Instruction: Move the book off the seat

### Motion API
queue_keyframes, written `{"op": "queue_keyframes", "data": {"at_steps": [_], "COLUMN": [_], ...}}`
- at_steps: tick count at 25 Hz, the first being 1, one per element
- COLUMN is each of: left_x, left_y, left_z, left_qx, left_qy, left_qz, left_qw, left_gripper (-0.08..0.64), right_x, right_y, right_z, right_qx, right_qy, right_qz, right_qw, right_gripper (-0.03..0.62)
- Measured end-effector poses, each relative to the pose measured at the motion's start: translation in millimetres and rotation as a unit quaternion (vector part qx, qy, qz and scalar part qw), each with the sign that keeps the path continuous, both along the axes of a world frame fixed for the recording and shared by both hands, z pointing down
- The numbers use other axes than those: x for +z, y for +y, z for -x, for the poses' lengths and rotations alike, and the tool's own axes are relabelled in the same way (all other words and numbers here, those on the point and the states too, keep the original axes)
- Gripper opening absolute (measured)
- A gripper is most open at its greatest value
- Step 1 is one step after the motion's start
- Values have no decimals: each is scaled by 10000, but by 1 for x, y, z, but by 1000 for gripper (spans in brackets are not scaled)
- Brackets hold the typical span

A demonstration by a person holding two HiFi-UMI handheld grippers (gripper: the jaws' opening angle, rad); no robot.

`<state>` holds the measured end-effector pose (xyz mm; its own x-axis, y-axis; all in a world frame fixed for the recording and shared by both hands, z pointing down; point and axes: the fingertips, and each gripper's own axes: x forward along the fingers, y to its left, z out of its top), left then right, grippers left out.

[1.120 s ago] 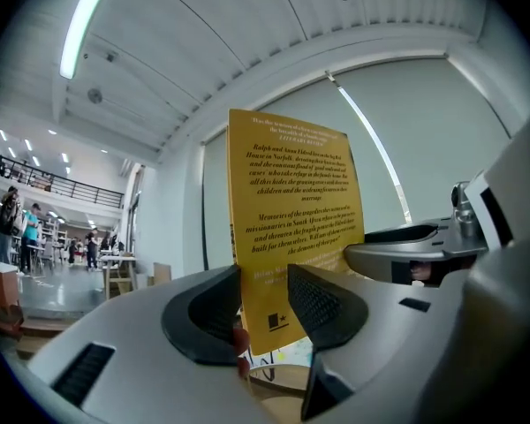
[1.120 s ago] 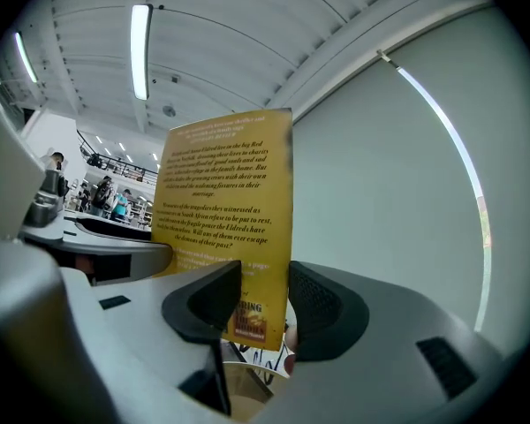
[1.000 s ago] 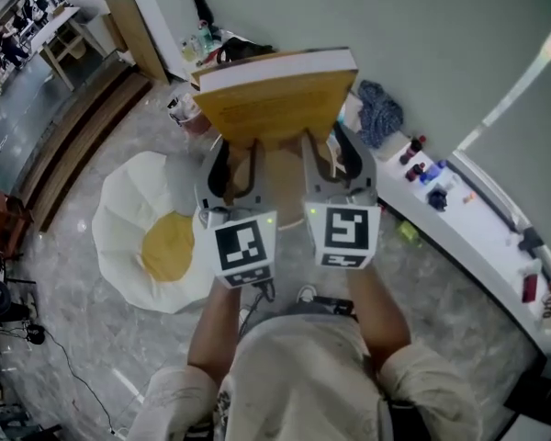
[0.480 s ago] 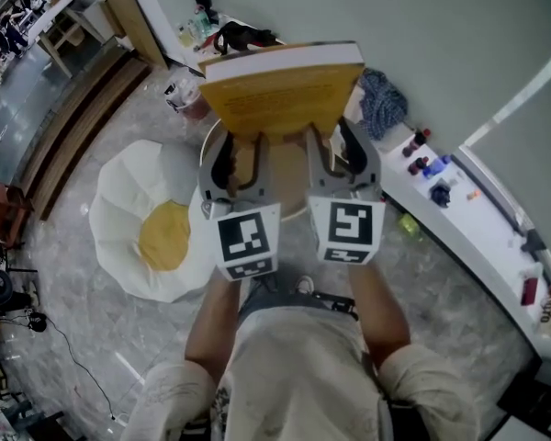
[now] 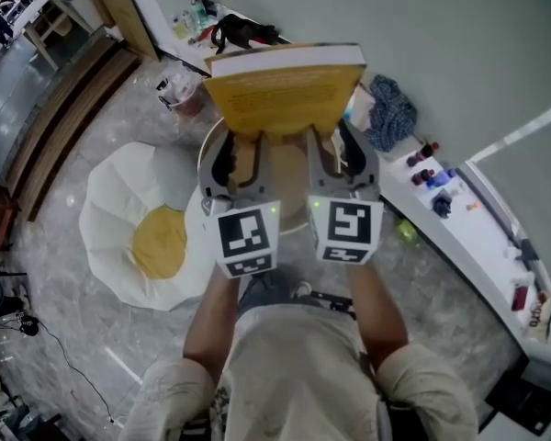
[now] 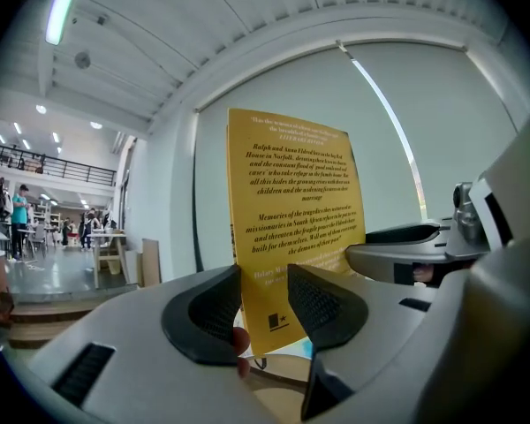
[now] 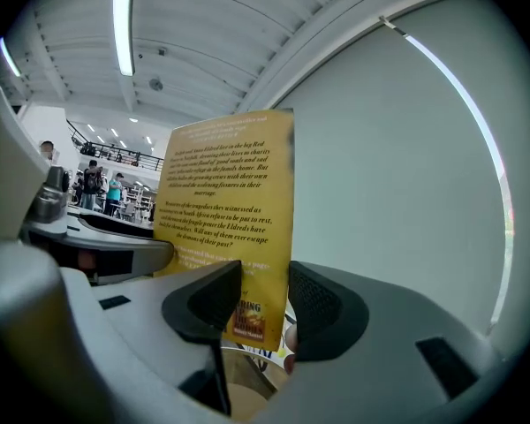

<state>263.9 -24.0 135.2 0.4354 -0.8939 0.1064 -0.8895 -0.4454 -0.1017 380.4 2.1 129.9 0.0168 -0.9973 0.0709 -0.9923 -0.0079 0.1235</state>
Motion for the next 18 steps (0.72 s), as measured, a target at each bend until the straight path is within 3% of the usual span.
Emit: {"op": "queue_keyframes", "data": {"at_steps": [11, 18], "left_x": [72, 163], "left_y": [-82, -114], "left_z": [37, 31], "left_qx": [24, -98], "left_qy": [-6, -214], "left_qz": [698, 1492], "left_qw": [9976, 9885], "left_gripper": [170, 170], "right_x": [71, 159], "right_y": [-82, -116], "right_z": [37, 31], "right_qx": [15, -83], "right_qy": [-17, -41], "right_qz": [748, 1529], "right_qw": [9972, 9882], "right_gripper": [173, 173]}}
